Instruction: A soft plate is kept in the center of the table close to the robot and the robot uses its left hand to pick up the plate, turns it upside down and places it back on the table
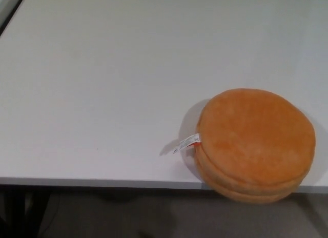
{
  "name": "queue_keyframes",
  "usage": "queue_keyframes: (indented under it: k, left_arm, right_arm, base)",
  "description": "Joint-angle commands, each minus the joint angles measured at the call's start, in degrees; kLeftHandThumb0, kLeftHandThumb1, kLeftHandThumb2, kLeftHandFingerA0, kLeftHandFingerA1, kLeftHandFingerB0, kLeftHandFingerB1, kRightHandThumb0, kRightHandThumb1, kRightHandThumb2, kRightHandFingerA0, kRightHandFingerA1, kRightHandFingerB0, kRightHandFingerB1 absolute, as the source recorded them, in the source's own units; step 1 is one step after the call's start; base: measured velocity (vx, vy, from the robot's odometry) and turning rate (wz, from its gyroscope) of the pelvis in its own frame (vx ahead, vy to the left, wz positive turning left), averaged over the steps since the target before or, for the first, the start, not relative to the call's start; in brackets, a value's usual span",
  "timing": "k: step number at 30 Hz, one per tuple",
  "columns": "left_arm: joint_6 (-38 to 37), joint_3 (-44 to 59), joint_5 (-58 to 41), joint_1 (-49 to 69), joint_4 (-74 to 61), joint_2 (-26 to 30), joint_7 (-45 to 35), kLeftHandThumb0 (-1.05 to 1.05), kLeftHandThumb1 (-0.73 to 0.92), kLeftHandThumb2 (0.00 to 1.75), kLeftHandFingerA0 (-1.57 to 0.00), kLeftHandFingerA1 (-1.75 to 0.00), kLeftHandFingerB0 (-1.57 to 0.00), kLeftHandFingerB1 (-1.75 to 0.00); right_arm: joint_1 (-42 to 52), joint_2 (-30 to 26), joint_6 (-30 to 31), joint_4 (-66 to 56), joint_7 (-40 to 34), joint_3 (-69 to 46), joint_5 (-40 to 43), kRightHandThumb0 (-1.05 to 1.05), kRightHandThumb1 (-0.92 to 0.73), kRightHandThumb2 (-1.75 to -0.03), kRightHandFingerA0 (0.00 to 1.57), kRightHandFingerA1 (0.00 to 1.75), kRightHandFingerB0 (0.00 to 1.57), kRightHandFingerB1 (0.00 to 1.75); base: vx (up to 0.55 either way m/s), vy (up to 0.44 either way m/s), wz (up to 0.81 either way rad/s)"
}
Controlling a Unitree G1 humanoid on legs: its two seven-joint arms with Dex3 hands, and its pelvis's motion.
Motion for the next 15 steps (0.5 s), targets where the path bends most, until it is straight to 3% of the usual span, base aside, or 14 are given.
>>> queue_keyframes:
  k: [1, 5, 9, 10, 11, 12, 13, 15]
  left_arm:
    - [-53.19, 28.58, 5.46, 32.76, 16.26, -14.68, 18.84, -0.52, 0.63, 0.62, -0.85, -1.75, -0.65, -1.75]
    - [-57.28, 33.39, 3.46, 35.02, 22.15, -17.80, 16.00, -0.51, 0.63, 0.62, -0.87, -1.75, -0.68, -1.75]
    - [-55.03, 38.10, -7.21, 35.62, 25.76, -22.80, 7.28, -0.48, 0.57, 0.67, -0.92, -1.75, -0.72, -1.75]
    - [-54.61, 38.76, -7.64, 35.17, 26.76, -23.72, 6.38, -0.51, 0.62, 0.63, -0.92, -1.75, -0.71, -1.75]
    - [-54.49, 39.11, -7.68, 34.63, 27.68, -24.32, 5.92, -0.51, 0.62, 0.63, -0.92, -1.75, -0.71, -1.75]
    - [-54.65, 39.59, -7.15, 34.09, 28.47, -25.02, 5.58, -0.52, 0.62, 0.63, -0.90, -1.75, -0.71, -1.75]
    - [-54.52, 39.80, -6.54, 33.75, 28.80, -25.48, 5.71, -0.50, 0.62, 0.63, -0.90, -1.75, -0.70, -1.75]
    - [-54.21, 40.11, -6.26, 33.21, 29.47, -26.66, 4.73, -0.49, 0.61, 0.62, -0.89, -1.75, -0.69, -1.75]
  right_arm:
    - [-0.38, -0.59, -1.24, 0.50, -0.65, -1.55, 1.23, -0.61, -0.85, -0.67, 0.69, 0.44, 0.30, 0.32]
    - [0.25, -0.52, -0.38, -0.48, -0.56, -1.73, 1.98, -0.60, -0.84, -0.67, 0.69, 0.43, 0.30, 0.32]
    - [0.74, -0.64, -1.26, -0.26, -0.69, -2.06, 1.65, -0.60, -0.85, -0.67, 0.67, 0.42, 0.30, 0.31]
    - [0.59, -0.61, -2.00, 0.39, -0.47, -2.06, 1.58, -0.59, -0.70, -1.03, 0.55, 0.59, 0.21, 0.47]
    - [0.31, -0.58, -2.71, 1.06, -0.22, -2.05, 1.55, -0.59, -0.70, -1.03, 0.55, 0.59, 0.21, 0.47]
    - [0.03, -0.54, -2.87, 1.41, -0.29, -2.01, 1.39, -0.59, -0.86, -0.67, 0.63, 0.43, 0.29, 0.31]
    - [-0.23, -0.46, -3.06, 1.66, -0.41, -2.00, 1.29, -0.66, -0.73, -1.03, 0.55, 0.58, 0.22, 0.46]
    - [-0.60, -0.41, -2.84, 1.88, -0.33, -1.96, 1.48, -0.63, -0.71, -1.03, 0.50, 0.58, 0.22, 0.47]
  base:
    - [0.00, 0.000, 0.00]
    - [0.00, 0.000, 0.00]
    - [0.00, 0.000, 0.00]
    - [0.00, 0.000, 0.00]
    - [0.00, 0.000, 0.00]
    - [0.00, 0.000, 0.00]
    - [0.00, 0.000, 0.00]
    - [0.00, 0.000, 0.00]
